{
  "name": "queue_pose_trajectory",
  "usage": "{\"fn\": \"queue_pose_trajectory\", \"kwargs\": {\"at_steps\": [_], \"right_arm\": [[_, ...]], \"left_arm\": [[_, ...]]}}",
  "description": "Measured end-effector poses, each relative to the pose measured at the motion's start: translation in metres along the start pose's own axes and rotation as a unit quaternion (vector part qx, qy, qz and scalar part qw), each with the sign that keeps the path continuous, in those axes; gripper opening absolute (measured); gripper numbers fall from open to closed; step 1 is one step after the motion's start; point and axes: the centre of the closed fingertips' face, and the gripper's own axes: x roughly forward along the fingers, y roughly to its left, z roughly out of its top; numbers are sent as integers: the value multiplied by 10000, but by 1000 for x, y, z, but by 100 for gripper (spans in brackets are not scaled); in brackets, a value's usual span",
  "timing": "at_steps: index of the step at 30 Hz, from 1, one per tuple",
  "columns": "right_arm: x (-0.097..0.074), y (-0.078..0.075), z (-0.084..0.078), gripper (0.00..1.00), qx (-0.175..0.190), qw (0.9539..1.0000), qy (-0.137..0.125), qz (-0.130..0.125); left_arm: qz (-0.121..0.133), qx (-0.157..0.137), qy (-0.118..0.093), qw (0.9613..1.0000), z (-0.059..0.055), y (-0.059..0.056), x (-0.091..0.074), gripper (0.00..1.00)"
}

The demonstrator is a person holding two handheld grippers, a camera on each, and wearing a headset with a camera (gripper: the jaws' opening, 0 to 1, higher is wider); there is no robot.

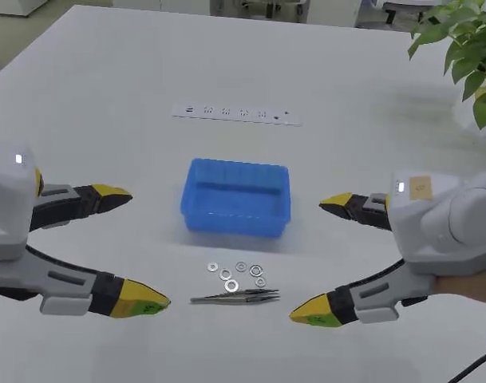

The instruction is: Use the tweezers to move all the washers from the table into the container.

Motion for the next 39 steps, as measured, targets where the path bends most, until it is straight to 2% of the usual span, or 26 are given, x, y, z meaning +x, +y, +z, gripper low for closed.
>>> {"fn": "queue_pose_trajectory", "kwargs": {"at_steps": [4, 12, 19, 24, 27, 31, 35, 39], "right_arm": [[0, 0, 0, 95, -2, 10000, 8, -4], [-5, -6, -2, 96, 36, 9999, -38, -147], [-5, -5, -6, 96, 31, 9999, 35, -138], [-5, -5, -5, 96, 18, 9999, 27, -135], [-5, -6, -4, 96, 23, 9999, 18, -144], [-3, -4, -8, 96, -79, 9998, 116, -130], [-3, -2, -13, 96, -119, 9997, 208, -96], [-5, -2, -13, 96, -102, 9997, 209, -109]], "left_arm": [[-39, 0, -10, 10000, 0, -3, 0, 98], [2, 28, 95, 10000, -9, -4, -1, 99], [-15, 6, 90, 10000, -11, -6, 1, 99], [-75, 180, 288, 9994, -17, -9, 6, 99], [-101, 202, 304, 9993, -18, -9, 6, 99], [-106, 166, 289, 9994, -18, -9, 7, 98], [-74, 75, 113, 9999, -11, -7, 7, 98], [-61, 135, 204, 9997, -14, -5, 7, 98]]}}
